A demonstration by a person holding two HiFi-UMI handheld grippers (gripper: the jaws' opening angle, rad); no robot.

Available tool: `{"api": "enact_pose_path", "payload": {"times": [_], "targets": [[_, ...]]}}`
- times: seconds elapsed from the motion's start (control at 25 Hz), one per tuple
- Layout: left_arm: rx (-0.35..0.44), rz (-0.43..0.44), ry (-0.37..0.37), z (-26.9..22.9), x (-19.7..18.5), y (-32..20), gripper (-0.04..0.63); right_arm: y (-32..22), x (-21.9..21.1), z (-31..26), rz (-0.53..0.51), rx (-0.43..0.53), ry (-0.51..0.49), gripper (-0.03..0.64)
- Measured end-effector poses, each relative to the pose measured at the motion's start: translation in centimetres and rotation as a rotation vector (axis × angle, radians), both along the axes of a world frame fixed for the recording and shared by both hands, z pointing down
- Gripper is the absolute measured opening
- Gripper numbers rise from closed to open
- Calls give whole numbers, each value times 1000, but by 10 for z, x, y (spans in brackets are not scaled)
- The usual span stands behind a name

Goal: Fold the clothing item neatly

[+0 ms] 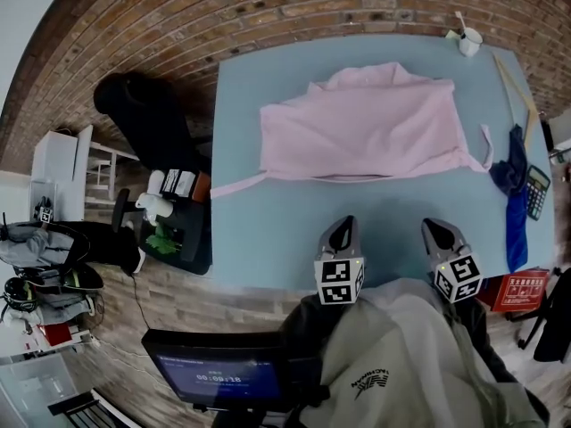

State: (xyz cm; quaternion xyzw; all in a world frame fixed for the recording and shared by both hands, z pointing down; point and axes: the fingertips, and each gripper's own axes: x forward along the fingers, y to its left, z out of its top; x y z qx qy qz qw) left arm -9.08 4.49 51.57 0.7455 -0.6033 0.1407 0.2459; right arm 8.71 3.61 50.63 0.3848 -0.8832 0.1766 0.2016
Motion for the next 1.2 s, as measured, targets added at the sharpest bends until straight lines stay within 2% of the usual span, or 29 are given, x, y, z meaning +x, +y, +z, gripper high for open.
{"api": "enact_pose_path", "payload": {"times": [0.72,1.2], "targets": [[-24,-33,-37,7,-5,4,8,-5,-10,1,-52,7,-16,2],[-30,-32,-45,9,0,4,8,-8,-3,-1,-48,16,-14,2]]}}
